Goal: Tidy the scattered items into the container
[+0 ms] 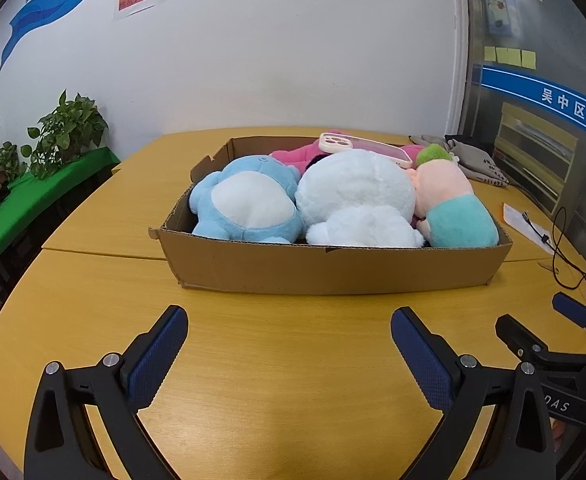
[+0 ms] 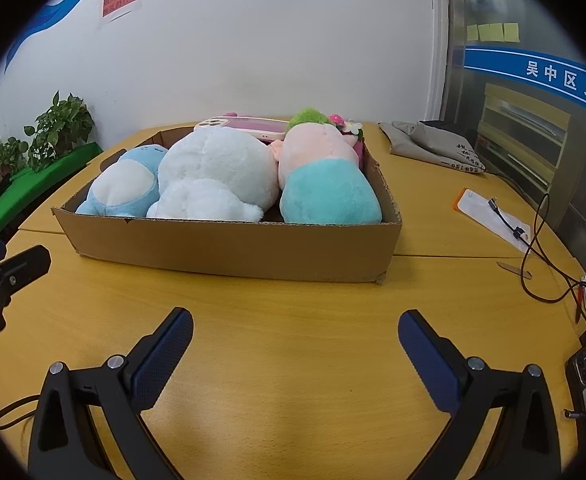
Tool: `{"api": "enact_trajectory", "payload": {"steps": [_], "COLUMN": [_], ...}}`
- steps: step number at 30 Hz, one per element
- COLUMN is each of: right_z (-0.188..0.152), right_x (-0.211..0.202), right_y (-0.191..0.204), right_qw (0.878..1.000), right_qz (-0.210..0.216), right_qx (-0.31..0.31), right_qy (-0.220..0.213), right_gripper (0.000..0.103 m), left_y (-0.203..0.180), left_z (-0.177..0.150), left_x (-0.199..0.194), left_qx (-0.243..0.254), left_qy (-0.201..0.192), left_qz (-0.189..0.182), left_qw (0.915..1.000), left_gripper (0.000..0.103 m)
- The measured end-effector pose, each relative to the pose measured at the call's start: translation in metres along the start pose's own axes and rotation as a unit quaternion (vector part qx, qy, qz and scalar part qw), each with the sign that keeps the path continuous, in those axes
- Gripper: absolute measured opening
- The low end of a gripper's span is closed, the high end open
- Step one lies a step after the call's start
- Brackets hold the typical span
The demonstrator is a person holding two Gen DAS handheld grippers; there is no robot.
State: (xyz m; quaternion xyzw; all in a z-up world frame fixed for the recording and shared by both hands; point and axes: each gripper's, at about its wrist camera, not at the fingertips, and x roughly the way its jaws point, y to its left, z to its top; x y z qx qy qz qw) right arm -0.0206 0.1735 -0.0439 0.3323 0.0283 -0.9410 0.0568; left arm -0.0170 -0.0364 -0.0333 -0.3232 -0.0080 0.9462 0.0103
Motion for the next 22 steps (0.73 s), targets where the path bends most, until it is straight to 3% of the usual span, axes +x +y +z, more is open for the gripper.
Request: {"api": "enact_trajectory", "payload": {"steps": [6, 22], "right_z": [-0.0002, -0.0027], "right_x": [-0.0022, 0.0046], "right_y": [-0.0018, 0.0018], "right_qw": [1.0, 1.0], "right_qz": [-0.008, -0.007], "right_qx": [0.005, 0.001], "right_qy": [-0.007, -0.003], "right_gripper": [0.103, 0.103], "left_y": [-0.0052, -0.0035], "left_z": [-0.0011, -0.0064], "left_x": [0.0051, 0.0068], "left_qx": [0.012, 0.01], "left_qy": [0.016, 0.024], "left_qz": [-0.019, 0.007], "left_qw": [0.9996, 0.9996], "left_gripper": [0.103, 0.103]}}
